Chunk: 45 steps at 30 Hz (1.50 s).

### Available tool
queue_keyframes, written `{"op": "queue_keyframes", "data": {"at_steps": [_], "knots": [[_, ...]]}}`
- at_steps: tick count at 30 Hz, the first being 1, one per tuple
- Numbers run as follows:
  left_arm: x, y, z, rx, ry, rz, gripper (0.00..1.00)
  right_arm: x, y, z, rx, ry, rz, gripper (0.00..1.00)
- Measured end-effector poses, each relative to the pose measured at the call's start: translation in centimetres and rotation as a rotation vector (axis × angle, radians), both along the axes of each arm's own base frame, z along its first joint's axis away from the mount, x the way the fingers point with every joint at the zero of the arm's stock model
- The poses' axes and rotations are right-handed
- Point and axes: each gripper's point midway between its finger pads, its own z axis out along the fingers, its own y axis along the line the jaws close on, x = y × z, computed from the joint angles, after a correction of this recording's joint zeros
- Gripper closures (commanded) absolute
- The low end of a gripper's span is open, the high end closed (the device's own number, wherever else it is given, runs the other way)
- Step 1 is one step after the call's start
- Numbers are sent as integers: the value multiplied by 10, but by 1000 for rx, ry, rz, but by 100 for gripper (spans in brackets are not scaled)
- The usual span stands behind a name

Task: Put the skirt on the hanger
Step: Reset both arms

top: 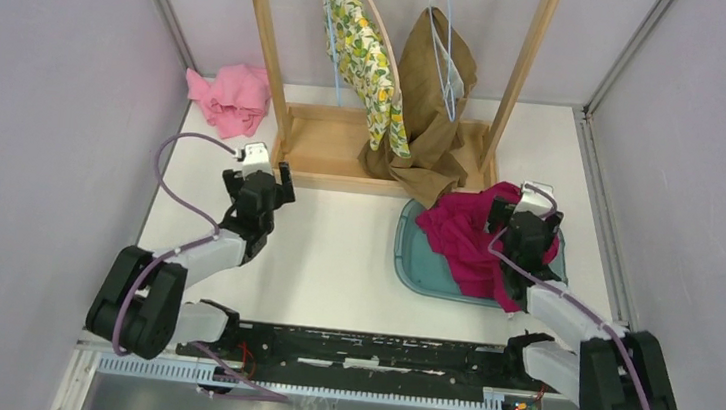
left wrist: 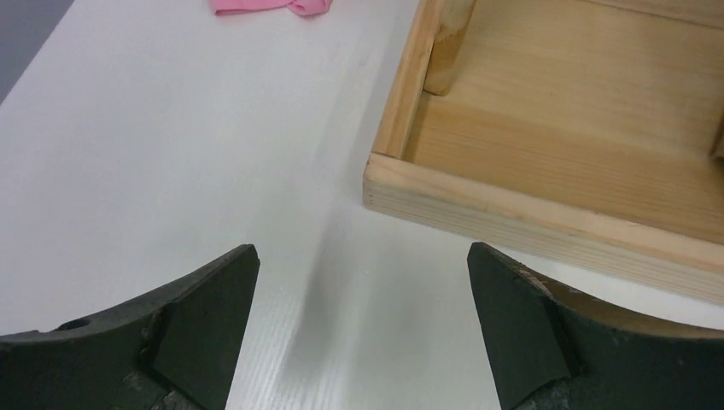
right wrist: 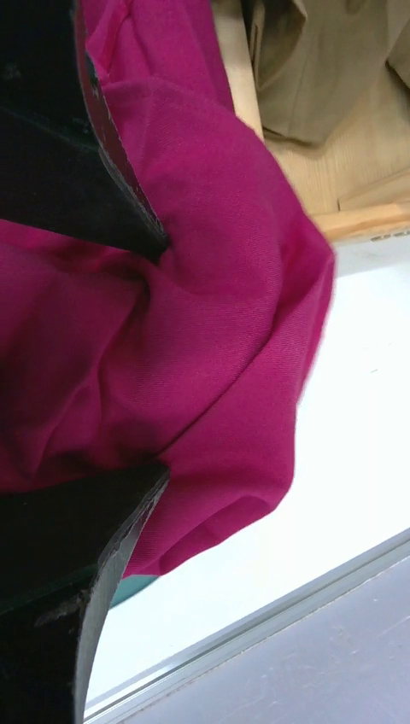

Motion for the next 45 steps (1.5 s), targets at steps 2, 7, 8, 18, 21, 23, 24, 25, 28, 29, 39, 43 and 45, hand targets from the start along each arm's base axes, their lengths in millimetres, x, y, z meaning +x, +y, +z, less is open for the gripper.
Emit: {"op": "queue_keyframes", "data": {"at_steps": [2,7,8,18,21,23,24,25,28,29,39,43,45], "knots": [[1,2,-10,52,21,-17,1,6,-3,-8,-22,-8,-20,0],[16,12,-7,108,-22,-34,1,19,-14,-22,-74,-22,-79,0],[19,14,-8,109,-27,-34,1,21,-16,-23,-80,-26,-88,0],[33,26,0,107,-67,-71,1,38,-20,-24,-103,-50,-94,0],[26,25,6,120,-103,-94,1,36,-20,-25,-95,-70,-77,0],[15,27,7,126,-132,-96,1,37,-20,-24,-92,-80,-67,0],[10,29,4,127,-134,-95,1,37,-19,-24,-92,-83,-62,0],[7,31,1,128,-130,-92,1,38,-19,-25,-91,-86,-57,0],[9,33,-8,129,-118,-86,1,40,-18,-29,-93,-82,-47,0],[10,34,-12,129,-116,-85,1,42,-18,-30,-94,-79,-44,0],[7,30,-36,124,-96,-120,1,45,-17,-30,-93,-73,-26,0],[8,30,-28,122,-133,-115,1,45,-18,-30,-84,-84,-17,0],[6,31,-27,122,-144,-110,1,46,-19,-31,-81,-80,-15,0]]}}
